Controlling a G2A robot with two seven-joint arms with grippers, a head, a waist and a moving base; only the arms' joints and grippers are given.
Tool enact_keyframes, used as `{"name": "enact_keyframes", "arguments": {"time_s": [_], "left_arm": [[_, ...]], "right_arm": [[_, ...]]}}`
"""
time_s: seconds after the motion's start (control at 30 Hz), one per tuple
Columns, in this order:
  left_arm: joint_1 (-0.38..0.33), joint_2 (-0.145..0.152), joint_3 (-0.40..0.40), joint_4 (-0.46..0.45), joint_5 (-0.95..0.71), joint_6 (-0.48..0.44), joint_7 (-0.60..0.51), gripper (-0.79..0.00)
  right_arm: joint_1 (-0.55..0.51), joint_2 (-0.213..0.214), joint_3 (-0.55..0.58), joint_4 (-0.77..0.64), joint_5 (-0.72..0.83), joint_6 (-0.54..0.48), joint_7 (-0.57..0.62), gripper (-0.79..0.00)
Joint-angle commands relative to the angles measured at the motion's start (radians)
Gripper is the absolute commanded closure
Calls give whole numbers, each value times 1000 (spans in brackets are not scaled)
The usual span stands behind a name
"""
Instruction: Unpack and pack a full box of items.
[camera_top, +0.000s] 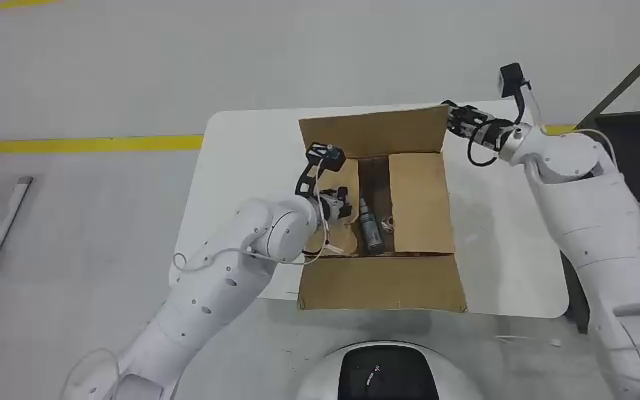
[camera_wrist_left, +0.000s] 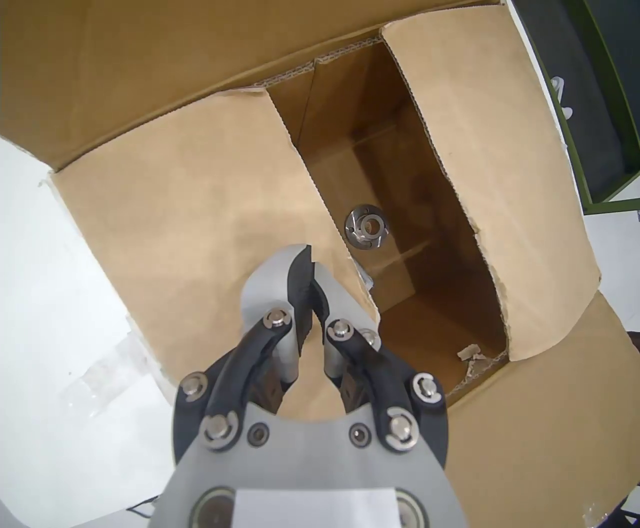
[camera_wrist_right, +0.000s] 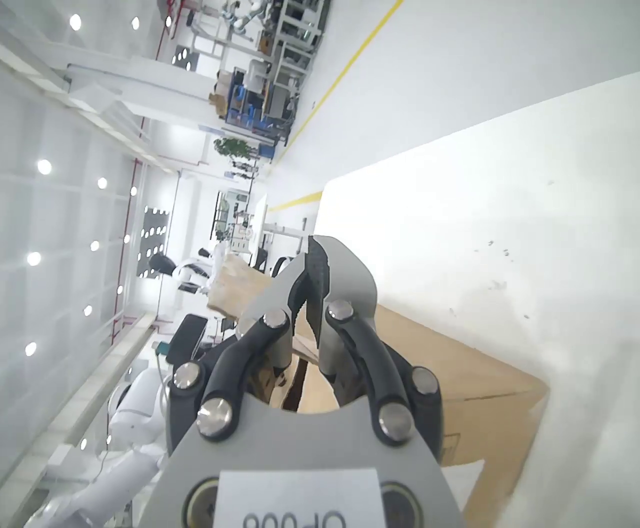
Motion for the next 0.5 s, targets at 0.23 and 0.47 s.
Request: {"name": "enact_keyframes", "arguments": {"time_s": [0.23, 0.47], "left_arm": [[4, -2, -65, 3, 2, -14, -11, -785], [55, 32, -176, -67, 71, -36, -43, -785]], "right_arm": [[-30, 29, 43, -43, 44, -123, 129, 0], [-128, 50, 63, -203, 40, -153, 171, 0]]}}
